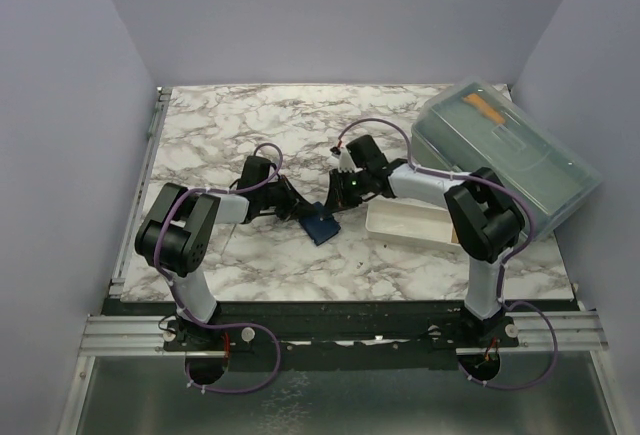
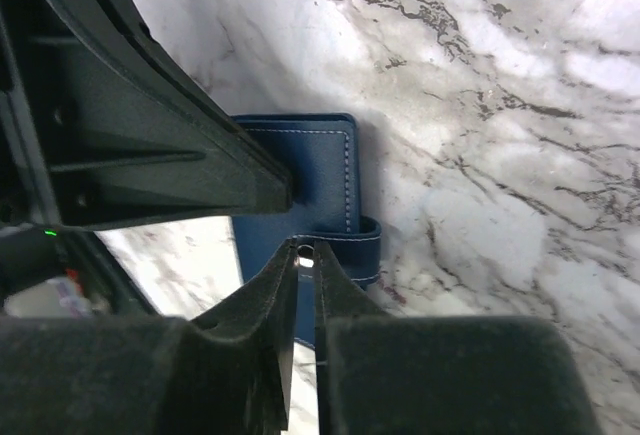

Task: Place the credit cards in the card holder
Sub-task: Close the card holder at the center of the board.

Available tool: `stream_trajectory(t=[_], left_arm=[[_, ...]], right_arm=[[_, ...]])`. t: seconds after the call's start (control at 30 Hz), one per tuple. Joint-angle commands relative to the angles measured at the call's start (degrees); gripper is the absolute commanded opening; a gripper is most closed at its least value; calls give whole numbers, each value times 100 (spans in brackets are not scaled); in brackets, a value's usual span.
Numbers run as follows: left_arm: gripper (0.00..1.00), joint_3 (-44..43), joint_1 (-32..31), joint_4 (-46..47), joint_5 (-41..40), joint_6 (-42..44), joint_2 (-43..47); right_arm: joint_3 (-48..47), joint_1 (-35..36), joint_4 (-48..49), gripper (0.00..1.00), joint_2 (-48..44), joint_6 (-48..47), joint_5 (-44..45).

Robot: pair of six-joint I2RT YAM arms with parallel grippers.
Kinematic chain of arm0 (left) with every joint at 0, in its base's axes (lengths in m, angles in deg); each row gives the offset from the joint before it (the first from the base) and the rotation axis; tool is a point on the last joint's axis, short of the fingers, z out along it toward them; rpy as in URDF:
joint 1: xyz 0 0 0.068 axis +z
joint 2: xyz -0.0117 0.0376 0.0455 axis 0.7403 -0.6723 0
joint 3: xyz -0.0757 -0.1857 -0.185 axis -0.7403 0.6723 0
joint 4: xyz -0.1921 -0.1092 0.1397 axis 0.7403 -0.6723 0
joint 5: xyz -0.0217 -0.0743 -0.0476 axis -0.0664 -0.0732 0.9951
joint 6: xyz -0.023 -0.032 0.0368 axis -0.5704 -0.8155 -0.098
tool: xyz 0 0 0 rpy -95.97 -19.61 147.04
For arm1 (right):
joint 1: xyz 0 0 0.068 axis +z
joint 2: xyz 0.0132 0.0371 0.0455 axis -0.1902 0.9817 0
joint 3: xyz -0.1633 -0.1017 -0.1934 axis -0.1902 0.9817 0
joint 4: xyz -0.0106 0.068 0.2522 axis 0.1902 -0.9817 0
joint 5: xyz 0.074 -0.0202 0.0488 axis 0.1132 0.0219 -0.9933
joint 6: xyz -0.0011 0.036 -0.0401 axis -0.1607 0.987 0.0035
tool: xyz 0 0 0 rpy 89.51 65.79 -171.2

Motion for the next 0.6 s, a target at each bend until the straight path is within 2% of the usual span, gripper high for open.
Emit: stream_trajectory(t=[0.0,0.07,0.27,0.57], left_arm=[[0,129,-66,-169,-313,131,-18],[0,136,-63,-165,-320,140,-14],[0,141,-62,-168,-320,147,-26],[0,168,-61,-169,-321,166,-29]], right_arm=[[-21,364,-378,24,-328,-703,1033],[-122,511,-560,30,-367,-900,1350],[-369,840,-899,42,-292,-1215,2239],[-814,1183,-1322,40,4,-1451,3402]])
